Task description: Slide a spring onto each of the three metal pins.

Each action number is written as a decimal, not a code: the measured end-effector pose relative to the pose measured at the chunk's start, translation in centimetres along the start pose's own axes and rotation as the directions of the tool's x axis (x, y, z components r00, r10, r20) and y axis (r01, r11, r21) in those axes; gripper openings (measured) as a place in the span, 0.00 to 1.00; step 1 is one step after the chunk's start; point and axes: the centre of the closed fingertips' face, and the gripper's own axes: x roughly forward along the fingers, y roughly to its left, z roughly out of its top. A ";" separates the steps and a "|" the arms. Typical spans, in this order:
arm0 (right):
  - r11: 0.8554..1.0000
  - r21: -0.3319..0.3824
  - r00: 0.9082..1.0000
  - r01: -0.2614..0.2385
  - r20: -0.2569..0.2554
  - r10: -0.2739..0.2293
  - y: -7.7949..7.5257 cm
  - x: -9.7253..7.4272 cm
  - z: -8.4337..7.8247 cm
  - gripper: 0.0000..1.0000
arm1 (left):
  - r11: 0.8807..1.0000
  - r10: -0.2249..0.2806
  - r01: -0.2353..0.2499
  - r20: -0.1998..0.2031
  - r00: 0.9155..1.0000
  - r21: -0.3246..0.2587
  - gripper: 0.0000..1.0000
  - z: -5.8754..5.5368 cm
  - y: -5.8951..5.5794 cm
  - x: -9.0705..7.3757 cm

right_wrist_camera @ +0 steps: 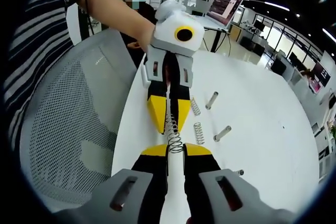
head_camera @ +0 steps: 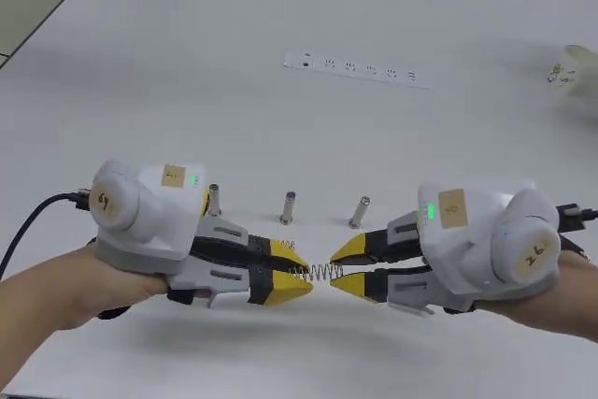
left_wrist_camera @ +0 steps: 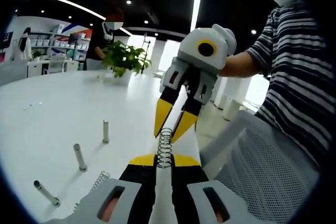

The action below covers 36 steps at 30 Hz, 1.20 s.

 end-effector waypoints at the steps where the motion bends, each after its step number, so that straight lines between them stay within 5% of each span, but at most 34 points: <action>1: 1.000 -0.003 1.000 -0.003 0.001 0.003 0.0 0.0 0.2 0.07 | 1.000 0.002 -0.002 -0.003 1.000 0.002 0.02 -0.1 0.0 0.0; 20: 0.999 0.020 0.995 -0.034 0.099 0.032 -0.3 0.5 3.5 0.07 | 0.999 0.033 -0.032 -0.030 0.999 0.044 0.02 -0.9 0.5 0.3; 36: 0.998 -0.056 0.993 0.028 0.118 -0.021 -0.7 1.0 4.7 0.07 | 0.997 0.053 -0.052 -0.019 0.998 0.057 0.02 -0.4 1.1 0.3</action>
